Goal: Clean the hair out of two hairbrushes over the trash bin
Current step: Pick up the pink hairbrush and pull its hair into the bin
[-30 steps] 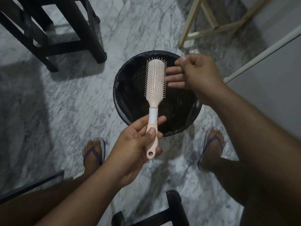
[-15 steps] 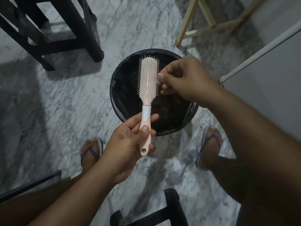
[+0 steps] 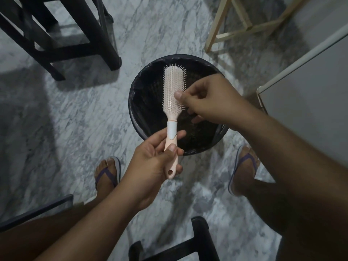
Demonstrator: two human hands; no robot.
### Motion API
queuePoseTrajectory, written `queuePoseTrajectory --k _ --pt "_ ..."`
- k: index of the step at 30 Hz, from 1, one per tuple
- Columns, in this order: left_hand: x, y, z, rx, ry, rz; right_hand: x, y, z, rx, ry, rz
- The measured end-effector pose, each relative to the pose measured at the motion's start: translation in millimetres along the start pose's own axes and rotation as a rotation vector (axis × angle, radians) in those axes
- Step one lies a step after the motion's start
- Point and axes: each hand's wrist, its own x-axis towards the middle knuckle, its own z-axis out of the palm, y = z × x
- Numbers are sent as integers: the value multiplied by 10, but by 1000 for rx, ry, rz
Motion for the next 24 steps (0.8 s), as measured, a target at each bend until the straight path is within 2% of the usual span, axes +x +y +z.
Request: queuePoseTrajectory --k 2,6,10,12,16,24 --pt "-4 -26 0 35 12 2 6 -13 -16 -67 21 -15" --pt "0 -51 11 62 33 -9 52 6 22 -435 127 -184" --pt "17 -53 24 14 56 -29 56 -71 -43 -281 299 -362" --pt "9 -35 23 31 43 -10 33 -94 -107 -271 216 -390" --pt "0 -29 30 40 20 -3 0 -5 -14 -428 51 -373" --pt "-17 -51 -45 243 54 62 -10 -51 43 -531 78 -278"
